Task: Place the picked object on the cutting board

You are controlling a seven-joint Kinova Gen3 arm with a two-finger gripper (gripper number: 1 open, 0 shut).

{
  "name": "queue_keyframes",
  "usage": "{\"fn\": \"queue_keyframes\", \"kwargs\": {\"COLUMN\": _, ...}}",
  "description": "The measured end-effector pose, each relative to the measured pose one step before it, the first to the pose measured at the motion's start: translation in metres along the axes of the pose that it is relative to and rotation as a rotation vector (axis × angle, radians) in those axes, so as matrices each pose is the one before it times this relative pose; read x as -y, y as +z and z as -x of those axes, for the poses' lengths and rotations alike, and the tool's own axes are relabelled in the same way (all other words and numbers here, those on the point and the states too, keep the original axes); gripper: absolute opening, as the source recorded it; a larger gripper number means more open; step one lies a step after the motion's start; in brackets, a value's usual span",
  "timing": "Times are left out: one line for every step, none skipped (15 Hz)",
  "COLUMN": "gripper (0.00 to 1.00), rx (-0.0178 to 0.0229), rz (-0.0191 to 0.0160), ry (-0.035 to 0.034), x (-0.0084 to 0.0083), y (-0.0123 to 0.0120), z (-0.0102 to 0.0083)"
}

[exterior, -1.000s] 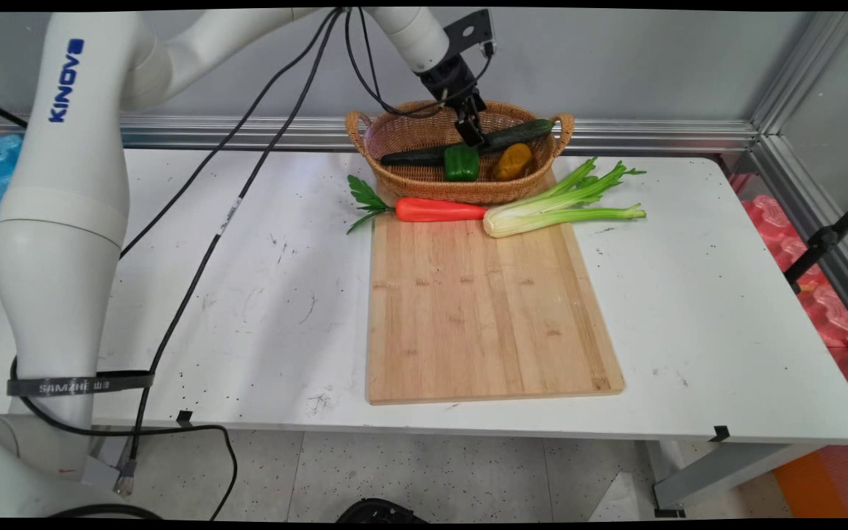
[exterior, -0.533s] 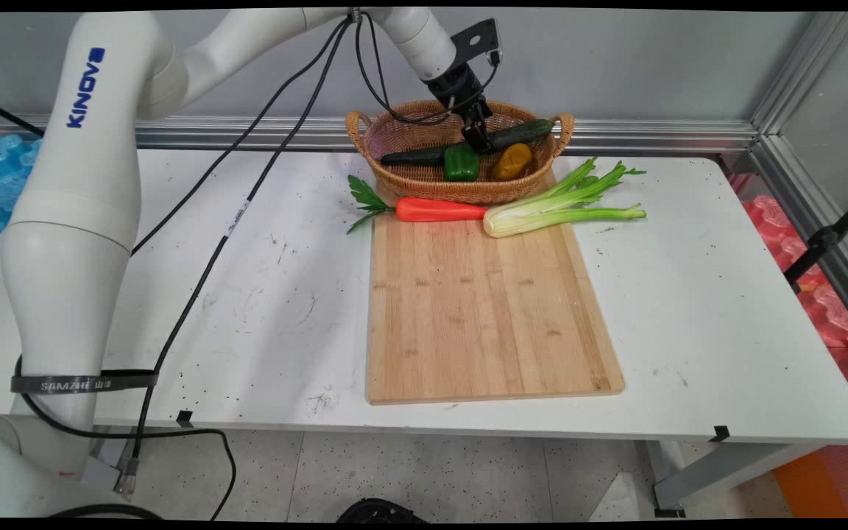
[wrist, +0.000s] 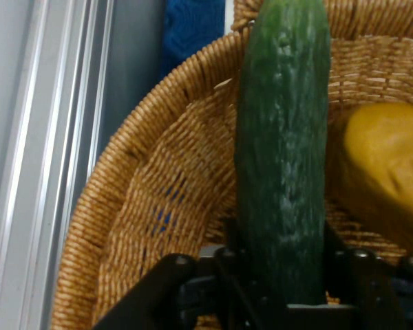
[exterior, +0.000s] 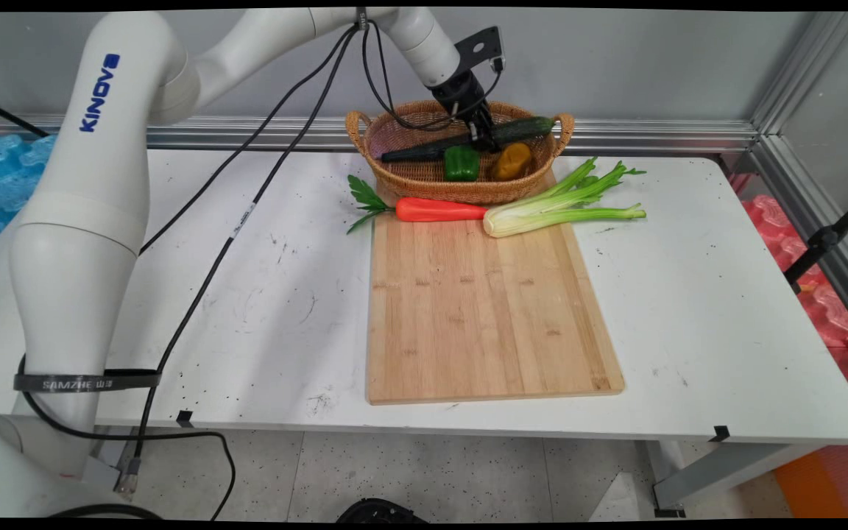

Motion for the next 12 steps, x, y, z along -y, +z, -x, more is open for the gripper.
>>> {"fn": "queue_keyframes", "kwargs": {"gripper": 0.00, "rx": 0.00058, "rz": 0.00123, "ry": 0.00015, "x": 0.00005, "y": 0.00056, "z": -0.00002}}
{"fn": "queue_keyframes", "kwargs": {"gripper": 0.00, "rx": 0.00026, "rz": 0.00016, "ry": -0.00006, "x": 0.00008, "y": 0.00002, "z": -0.00020}}
{"fn": "queue_keyframes", "kwargs": {"gripper": 0.00, "rx": 0.00000, "rz": -0.00034, "ry": 0.00000, "x": 0.00007, "y": -0.00051, "z": -0.00058}}
{"fn": "queue_keyframes", "kwargs": {"gripper": 0.00, "rx": -0.00103, "rz": -0.00110, "ry": 0.00024, "x": -0.00012, "y": -0.00221, "z": -0.00151}}
{"fn": "queue_keyframes", "kwargs": {"gripper": 0.00, "rx": -0.00126, "rz": -0.00068, "ry": 0.00067, "x": -0.00046, "y": -0.00262, "z": -0.00191}}
{"fn": "queue_keyframes", "kwargs": {"gripper": 0.00, "rx": -0.00108, "rz": -0.00037, "ry": 0.00156, "x": -0.00054, "y": -0.00229, "z": -0.00169}}
{"fn": "queue_keyframes", "kwargs": {"gripper": 0.00, "rx": -0.00179, "rz": -0.00126, "ry": 0.00127, "x": -0.00082, "y": -0.00430, "z": -0.00268}}
{"fn": "queue_keyframes", "kwargs": {"gripper": 0.00, "rx": -0.00259, "rz": -0.00170, "ry": 0.00217, "x": -0.00133, "y": -0.00590, "z": -0.00368}}
{"fn": "queue_keyframes", "kwargs": {"gripper": 0.00, "rx": -0.00247, "rz": -0.00150, "ry": 0.00216, "x": -0.00180, "y": -0.00702, "z": -0.00404}}
{"fn": "queue_keyframes", "kwargs": {"gripper": 0.00, "rx": -0.00196, "rz": -0.00065, "ry": 0.00161, "x": -0.00215, "y": -0.00728, "z": -0.00421}}
{"fn": "queue_keyframes", "kwargs": {"gripper": 0.00, "rx": -0.00254, "rz": -0.00059, "ry": 0.00182, "x": -0.00251, "y": -0.00781, "z": -0.00471}}
{"fn": "queue_keyframes", "kwargs": {"gripper": 0.00, "rx": -0.00151, "rz": 0.00017, "ry": 0.00217, "x": -0.00243, "y": -0.00661, "z": -0.00427}}
